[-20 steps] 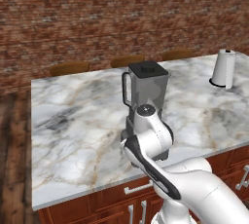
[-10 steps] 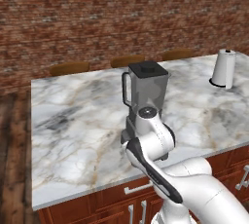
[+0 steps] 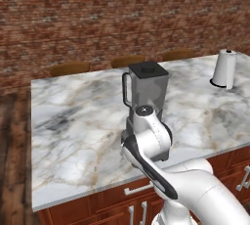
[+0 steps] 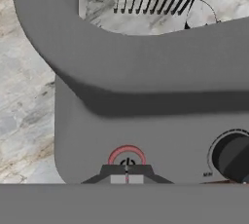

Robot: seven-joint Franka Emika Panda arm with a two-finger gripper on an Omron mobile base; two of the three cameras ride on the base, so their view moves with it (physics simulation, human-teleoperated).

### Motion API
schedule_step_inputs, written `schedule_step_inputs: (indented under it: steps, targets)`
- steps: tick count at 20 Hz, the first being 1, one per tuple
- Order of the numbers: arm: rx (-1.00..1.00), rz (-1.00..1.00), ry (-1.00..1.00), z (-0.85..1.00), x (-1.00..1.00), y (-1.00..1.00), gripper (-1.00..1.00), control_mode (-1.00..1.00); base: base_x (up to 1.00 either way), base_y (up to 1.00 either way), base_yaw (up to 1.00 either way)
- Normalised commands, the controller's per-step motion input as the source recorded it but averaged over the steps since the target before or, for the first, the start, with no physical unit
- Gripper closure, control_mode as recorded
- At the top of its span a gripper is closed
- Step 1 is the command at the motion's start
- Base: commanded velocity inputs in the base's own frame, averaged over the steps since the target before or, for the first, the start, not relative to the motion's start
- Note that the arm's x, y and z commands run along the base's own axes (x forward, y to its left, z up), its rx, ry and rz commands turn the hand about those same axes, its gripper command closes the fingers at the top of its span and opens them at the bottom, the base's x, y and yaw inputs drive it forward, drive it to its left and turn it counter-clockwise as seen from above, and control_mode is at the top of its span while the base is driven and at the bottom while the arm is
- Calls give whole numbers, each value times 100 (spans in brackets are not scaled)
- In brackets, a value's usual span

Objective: Grab the onion and lime from the fridge, place them in the blender, close the lid, and turn on the blender to create a marinade.

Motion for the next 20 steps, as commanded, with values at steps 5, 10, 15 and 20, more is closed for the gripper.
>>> schedule_step_inputs:
  steps: [5, 10, 15, 20]
  targets:
    - [0, 0, -5, -4, 10, 0, 100, -100, 0, 0, 0]
    - [0, 0, -5, 5, 2, 0, 100, -100, 0, 0, 0]
    - [0, 0, 0, -16, 3, 0, 100, -100, 0, 0, 0]
    - [0, 0, 1, -55, 19, 0, 100, -100, 0, 0, 0]
